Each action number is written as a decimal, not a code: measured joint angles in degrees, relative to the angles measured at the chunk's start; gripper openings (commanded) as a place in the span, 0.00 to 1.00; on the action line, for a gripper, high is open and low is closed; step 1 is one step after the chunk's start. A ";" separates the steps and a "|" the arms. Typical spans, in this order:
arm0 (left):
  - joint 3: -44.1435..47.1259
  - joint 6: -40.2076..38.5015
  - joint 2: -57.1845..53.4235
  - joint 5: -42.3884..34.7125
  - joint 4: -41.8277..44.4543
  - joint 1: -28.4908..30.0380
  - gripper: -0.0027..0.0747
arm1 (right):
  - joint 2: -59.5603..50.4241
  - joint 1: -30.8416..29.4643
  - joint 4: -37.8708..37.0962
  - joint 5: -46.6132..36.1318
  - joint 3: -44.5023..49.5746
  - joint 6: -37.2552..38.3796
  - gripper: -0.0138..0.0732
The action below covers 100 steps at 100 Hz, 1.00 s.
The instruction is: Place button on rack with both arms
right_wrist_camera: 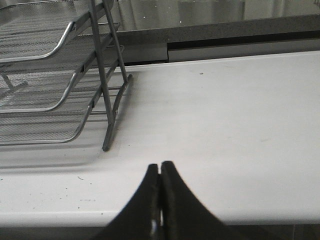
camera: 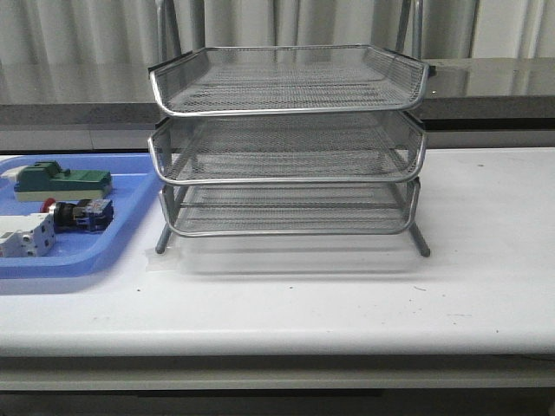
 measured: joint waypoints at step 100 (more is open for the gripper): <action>0.00 0.00 0.00 0.00 0.00 0.00 0.01 | 0.00 0.00 0.00 -6.28 0.00 0.00 0.09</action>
